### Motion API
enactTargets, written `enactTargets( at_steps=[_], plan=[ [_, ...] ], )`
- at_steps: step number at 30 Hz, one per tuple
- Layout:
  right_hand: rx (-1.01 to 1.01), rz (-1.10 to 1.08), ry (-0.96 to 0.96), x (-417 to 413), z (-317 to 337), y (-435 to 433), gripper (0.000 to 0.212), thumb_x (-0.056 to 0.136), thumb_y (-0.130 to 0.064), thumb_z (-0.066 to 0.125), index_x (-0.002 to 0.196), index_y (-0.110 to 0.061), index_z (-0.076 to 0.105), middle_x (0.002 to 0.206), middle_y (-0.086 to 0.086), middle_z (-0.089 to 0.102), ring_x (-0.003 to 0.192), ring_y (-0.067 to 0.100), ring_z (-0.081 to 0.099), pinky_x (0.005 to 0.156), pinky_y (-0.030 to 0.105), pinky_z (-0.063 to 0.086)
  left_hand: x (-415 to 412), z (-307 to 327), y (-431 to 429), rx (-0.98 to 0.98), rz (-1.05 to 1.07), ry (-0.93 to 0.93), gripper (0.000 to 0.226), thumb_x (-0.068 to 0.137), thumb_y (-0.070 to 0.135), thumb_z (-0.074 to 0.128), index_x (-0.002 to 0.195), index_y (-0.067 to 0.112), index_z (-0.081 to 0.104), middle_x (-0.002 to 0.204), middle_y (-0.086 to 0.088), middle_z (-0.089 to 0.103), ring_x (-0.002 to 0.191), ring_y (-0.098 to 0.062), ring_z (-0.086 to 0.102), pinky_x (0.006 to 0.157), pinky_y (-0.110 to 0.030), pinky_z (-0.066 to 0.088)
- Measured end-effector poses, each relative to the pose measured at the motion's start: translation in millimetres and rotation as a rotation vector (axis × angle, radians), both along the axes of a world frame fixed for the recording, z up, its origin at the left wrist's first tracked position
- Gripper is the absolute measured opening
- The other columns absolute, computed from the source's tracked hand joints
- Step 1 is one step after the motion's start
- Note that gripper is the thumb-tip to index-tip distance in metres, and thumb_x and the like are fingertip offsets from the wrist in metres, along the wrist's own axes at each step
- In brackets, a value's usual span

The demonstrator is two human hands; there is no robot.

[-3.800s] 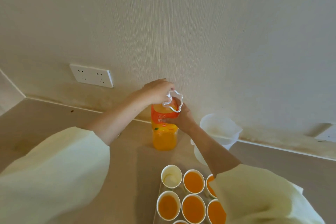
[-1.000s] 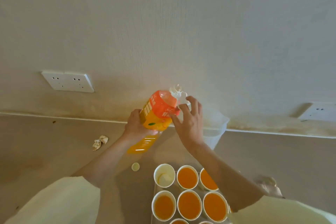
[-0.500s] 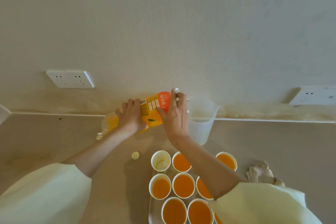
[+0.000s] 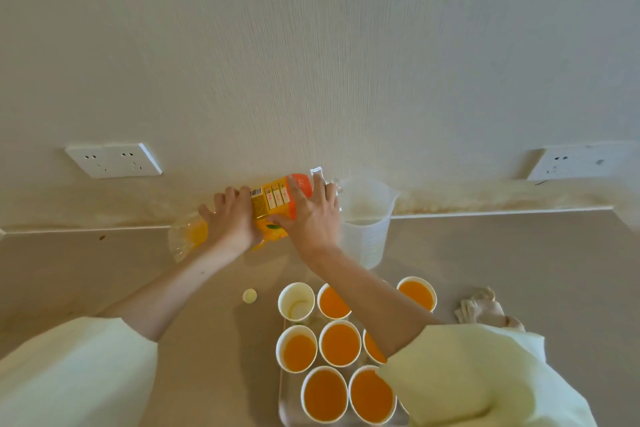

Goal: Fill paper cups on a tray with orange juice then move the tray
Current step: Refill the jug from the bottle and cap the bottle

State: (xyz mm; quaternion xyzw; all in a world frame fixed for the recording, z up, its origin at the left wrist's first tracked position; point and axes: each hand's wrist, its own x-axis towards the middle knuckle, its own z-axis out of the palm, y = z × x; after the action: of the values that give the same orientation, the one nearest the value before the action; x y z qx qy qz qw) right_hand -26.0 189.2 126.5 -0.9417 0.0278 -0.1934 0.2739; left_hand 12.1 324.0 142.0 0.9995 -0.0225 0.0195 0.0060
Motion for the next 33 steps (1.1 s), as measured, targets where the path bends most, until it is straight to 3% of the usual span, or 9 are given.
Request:
enactTargets(
  at_steps=[8, 20, 33],
  plan=[
    [-0.014, 0.012, 0.063, 4.9, 3.6, -9.5, 0.091, 0.071, -0.067, 0.068, 0.147, -0.027, 0.037, 0.148, 0.015, 0.034, 0.128, 0.034, 0.032, 0.104, 0.042, 0.032, 1.3, 12.2, -10.6, 0.049, 0.019, 0.049, 0.075, 0.066, 0.029, 0.077, 0.127, 0.012, 0.036, 0.126, -0.010, 0.038, 0.123, -0.034, 0.034, 0.103, -0.055, 0.028],
    [0.065, 0.000, 0.091, 6.5, 3.9, -14.8, 0.089, 0.072, -0.068, 0.067, 0.145, -0.027, 0.037, 0.140, 0.009, 0.039, 0.120, 0.030, 0.034, 0.101, 0.037, 0.031, 3.4, 26.1, -20.2, 0.138, 0.014, 0.071, 0.072, 0.068, 0.027, 0.074, 0.127, 0.014, 0.036, 0.127, -0.010, 0.038, 0.123, -0.032, 0.033, 0.104, -0.054, 0.026],
    [0.164, -0.029, 0.108, 6.1, 7.3, -16.0, 0.087, 0.073, -0.067, 0.067, 0.145, -0.030, 0.036, 0.149, 0.012, 0.032, 0.129, 0.032, 0.030, 0.104, 0.040, 0.030, 5.5, 41.5, -27.4, 0.221, -0.022, 0.025, 0.066, 0.068, 0.021, 0.068, 0.126, 0.015, 0.037, 0.124, -0.009, 0.040, 0.121, -0.030, 0.035, 0.103, -0.051, 0.026]
  ],
)
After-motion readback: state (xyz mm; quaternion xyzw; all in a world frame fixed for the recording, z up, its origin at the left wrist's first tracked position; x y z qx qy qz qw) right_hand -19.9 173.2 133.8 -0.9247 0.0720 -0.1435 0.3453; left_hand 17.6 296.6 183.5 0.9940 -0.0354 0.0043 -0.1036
